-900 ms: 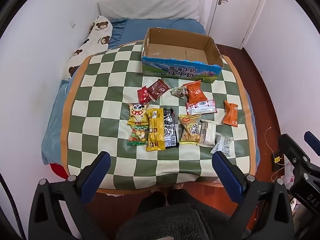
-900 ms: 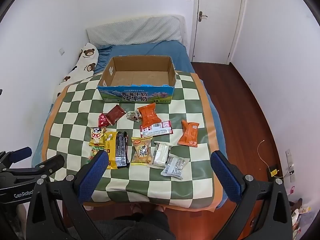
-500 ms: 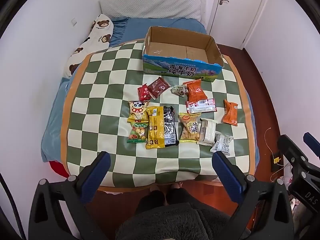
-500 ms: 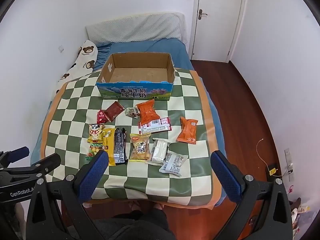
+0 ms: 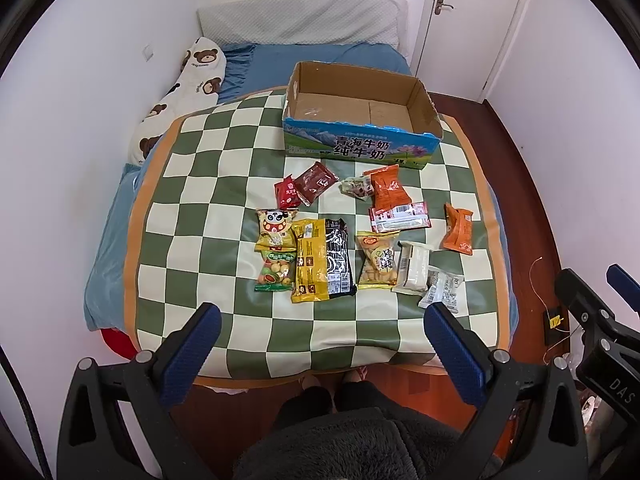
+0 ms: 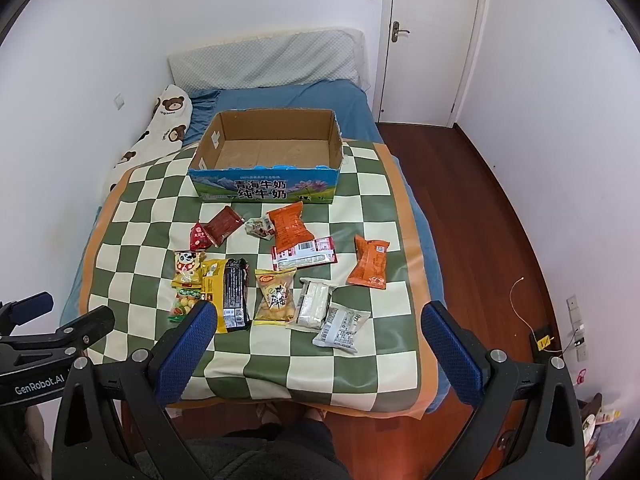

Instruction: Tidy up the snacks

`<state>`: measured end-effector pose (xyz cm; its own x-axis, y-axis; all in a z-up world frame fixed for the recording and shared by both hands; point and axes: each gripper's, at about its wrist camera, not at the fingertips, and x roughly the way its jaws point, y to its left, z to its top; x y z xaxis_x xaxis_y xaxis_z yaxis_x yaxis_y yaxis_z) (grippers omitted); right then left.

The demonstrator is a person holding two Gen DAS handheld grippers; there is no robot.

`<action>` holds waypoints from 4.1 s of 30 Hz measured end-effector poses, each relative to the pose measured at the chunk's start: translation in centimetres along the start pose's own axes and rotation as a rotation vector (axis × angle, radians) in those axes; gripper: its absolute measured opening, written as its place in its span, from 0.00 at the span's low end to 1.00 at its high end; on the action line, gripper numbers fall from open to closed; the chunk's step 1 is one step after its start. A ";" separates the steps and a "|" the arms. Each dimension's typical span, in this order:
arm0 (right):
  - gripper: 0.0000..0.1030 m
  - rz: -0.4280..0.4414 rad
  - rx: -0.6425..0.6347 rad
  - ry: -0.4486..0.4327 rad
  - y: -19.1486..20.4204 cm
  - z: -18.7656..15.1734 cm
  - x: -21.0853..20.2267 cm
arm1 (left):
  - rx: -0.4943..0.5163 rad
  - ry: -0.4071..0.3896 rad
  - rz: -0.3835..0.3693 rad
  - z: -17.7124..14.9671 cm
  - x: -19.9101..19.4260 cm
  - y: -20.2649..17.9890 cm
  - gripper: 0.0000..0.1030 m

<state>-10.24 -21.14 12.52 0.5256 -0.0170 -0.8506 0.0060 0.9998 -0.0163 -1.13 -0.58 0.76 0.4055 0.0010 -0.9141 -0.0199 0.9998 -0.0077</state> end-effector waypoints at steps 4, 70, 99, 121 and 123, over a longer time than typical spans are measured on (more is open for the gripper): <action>1.00 0.000 0.001 -0.001 0.0 0.0 -0.1 | -0.001 -0.003 -0.001 0.2 -0.2 0.0 1.00; 1.00 0.014 0.015 0.019 -0.1 0.0 0.0 | -0.001 -0.002 -0.009 0.4 0.5 -0.6 1.00; 0.78 0.273 0.202 0.452 0.3 -2.0 33.0 | -0.132 0.566 -0.055 3.9 38.5 -0.5 0.99; 0.74 0.352 0.114 0.631 6.2 -3.0 43.2 | -0.178 0.509 0.037 2.5 36.4 8.6 0.90; 0.73 0.319 0.098 0.640 6.9 -3.3 44.2 | -0.199 0.510 0.035 2.4 36.6 8.8 0.88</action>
<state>10.22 -15.04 -26.96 -0.0864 0.3070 -0.9478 0.0277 0.9517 0.3057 15.77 8.30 -31.80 -0.0920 -0.0256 -0.9954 -0.2177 0.9760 -0.0050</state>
